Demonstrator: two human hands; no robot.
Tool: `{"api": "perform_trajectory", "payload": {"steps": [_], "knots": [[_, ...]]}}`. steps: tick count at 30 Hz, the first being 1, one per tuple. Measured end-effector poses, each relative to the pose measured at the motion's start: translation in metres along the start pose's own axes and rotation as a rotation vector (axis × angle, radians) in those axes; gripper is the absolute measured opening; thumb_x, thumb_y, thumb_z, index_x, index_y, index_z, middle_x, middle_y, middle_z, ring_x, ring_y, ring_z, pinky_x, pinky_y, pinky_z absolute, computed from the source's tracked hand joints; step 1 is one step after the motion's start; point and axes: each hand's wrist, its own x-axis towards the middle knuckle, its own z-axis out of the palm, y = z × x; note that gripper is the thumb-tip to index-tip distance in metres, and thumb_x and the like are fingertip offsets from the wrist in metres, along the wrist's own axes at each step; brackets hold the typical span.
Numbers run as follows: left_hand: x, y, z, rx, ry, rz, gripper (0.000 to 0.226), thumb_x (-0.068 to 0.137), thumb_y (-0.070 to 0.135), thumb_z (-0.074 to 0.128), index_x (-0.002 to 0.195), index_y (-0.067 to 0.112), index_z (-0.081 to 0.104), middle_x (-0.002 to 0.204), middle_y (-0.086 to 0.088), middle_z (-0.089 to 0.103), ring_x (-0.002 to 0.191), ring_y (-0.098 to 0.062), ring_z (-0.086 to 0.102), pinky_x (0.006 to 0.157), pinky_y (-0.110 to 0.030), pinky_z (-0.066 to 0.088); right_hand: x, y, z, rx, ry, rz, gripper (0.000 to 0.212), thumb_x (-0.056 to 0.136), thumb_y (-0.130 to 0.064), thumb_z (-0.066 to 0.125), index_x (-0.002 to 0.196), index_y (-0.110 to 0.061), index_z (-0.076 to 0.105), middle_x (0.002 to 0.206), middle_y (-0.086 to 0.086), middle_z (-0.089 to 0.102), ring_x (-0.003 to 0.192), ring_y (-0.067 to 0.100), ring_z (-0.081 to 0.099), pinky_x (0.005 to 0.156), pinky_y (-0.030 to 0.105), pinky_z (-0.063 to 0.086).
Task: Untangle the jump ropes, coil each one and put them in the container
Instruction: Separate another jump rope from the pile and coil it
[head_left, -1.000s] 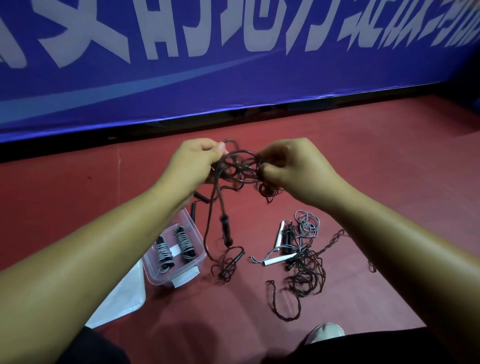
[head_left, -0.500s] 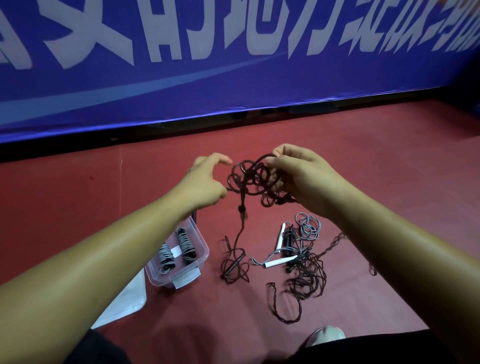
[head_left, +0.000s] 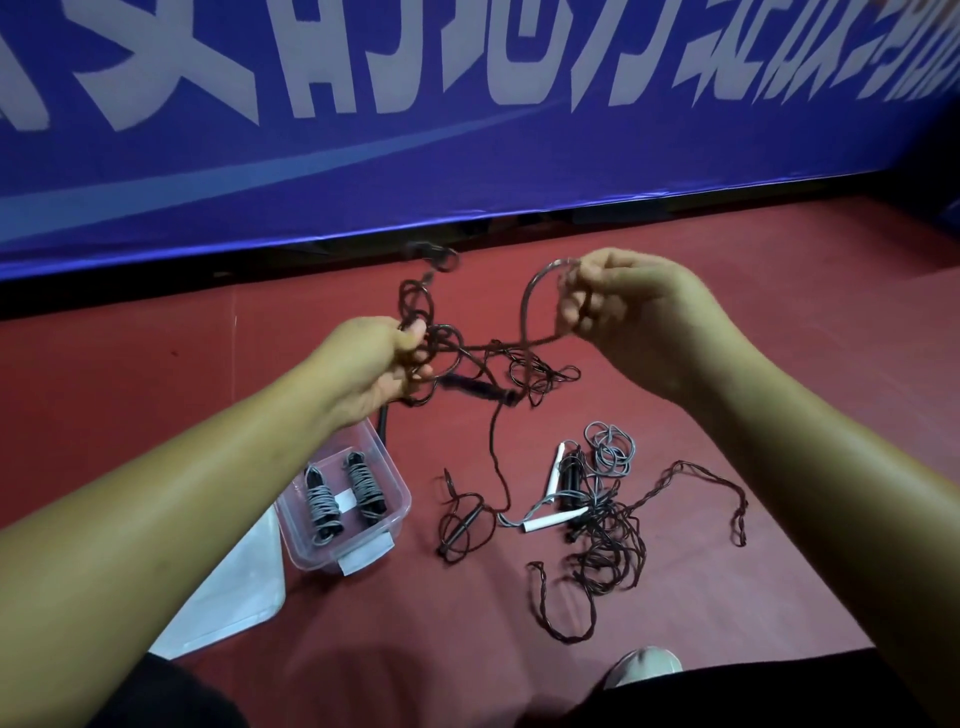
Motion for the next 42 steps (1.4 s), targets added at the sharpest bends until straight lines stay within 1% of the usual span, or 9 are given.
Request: {"api": "perform_trajectory", "payload": {"steps": [4,6,15,19,22,24,30,35,42], "knots": [[0.002,0.004,0.006,0.057,0.058,0.052,0.020,0.100,0.010,0.054,0.080,0.012,0.052,0.070,-0.004,0.052,0.051,-0.012,0.050,0.057,-0.024,0.040,-0.009,-0.001,0.003,-0.963,-0.283,0.127,0.027,0.091,-0.034,0.070,0.078,-0.011,0.063,0.065,0.007,0.066,0.061,0.015,0.056,0.066,0.030,0.045],[0.002,0.002,0.010,0.127,0.063,0.085,0.020,0.099,0.008,0.054,0.079,0.013,0.053,0.068,-0.003,0.052,0.049,-0.011,0.049,0.056,-0.024,0.039,-0.011,-0.001,0.010,-1.111,-0.393,0.117,0.032,0.091,-0.041,0.068,0.077,-0.013,0.062,0.065,0.008,0.066,0.058,0.012,0.056,0.061,0.026,0.045],[0.014,-0.014,0.003,-0.074,0.183,-0.119,0.023,0.099,-0.006,0.043,0.081,0.006,0.051,0.072,-0.010,0.058,0.063,-0.023,0.064,0.048,-0.028,0.053,-0.002,0.006,-0.008,0.254,-0.211,0.152,0.016,0.096,-0.016,0.043,0.087,-0.008,0.054,0.069,0.005,0.052,0.065,0.019,0.042,0.069,0.032,0.041],[0.018,-0.006,0.002,-0.068,0.211,0.015,0.023,0.100,-0.001,0.046,0.080,0.010,0.046,0.081,-0.014,0.060,0.059,-0.021,0.066,0.046,-0.026,0.051,-0.008,0.000,-0.008,-0.203,-0.319,0.194,0.054,0.086,-0.051,0.063,0.059,-0.004,0.067,0.048,0.011,0.052,0.065,0.031,0.044,0.071,0.036,0.039],[0.013,0.005,0.002,-0.084,0.121,0.224,0.025,0.100,-0.002,0.048,0.082,0.015,0.042,0.081,-0.004,0.055,0.067,-0.014,0.062,0.053,-0.021,0.052,-0.014,0.003,-0.006,-0.929,-0.404,0.098,0.052,0.091,-0.051,0.062,0.058,-0.012,0.070,0.073,0.011,0.073,0.083,0.033,0.070,0.089,0.042,0.050],[0.006,0.012,0.003,-0.016,0.054,0.350,0.023,0.100,-0.003,0.048,0.086,0.015,0.045,0.078,0.001,0.056,0.066,-0.007,0.062,0.057,-0.020,0.053,-0.014,0.008,-0.002,-1.055,-0.318,0.050,0.041,0.090,-0.051,0.066,0.070,-0.016,0.074,0.079,0.019,0.070,0.079,0.031,0.069,0.084,0.050,0.055],[-0.020,0.014,0.022,0.054,-0.244,0.431,0.016,0.096,-0.005,0.051,0.094,0.011,0.050,0.072,0.002,0.061,0.065,-0.012,0.062,0.060,-0.023,0.055,-0.009,0.014,0.012,-0.740,-0.120,0.067,0.031,0.080,-0.026,0.082,0.105,-0.012,0.072,0.098,0.010,0.075,0.083,0.013,0.068,0.080,0.029,0.056],[-0.023,0.014,0.030,-0.130,-0.257,0.365,0.014,0.097,-0.005,0.049,0.101,0.008,0.052,0.078,-0.003,0.063,0.069,-0.012,0.062,0.061,-0.025,0.055,-0.007,0.026,0.020,-0.599,-0.013,0.034,0.009,0.086,-0.008,0.075,0.086,-0.002,0.069,0.060,-0.002,0.063,0.054,0.007,0.053,0.054,0.016,0.044],[-0.015,0.016,0.021,-0.249,-0.148,0.209,0.020,0.098,0.006,0.049,0.080,0.015,0.050,0.058,0.003,0.048,0.060,-0.014,0.052,0.064,-0.027,0.039,-0.002,0.025,0.012,-0.235,0.081,0.073,0.012,0.095,-0.006,0.062,0.083,-0.008,0.063,0.075,0.009,0.068,0.060,0.013,0.065,0.062,0.025,0.053]]}}
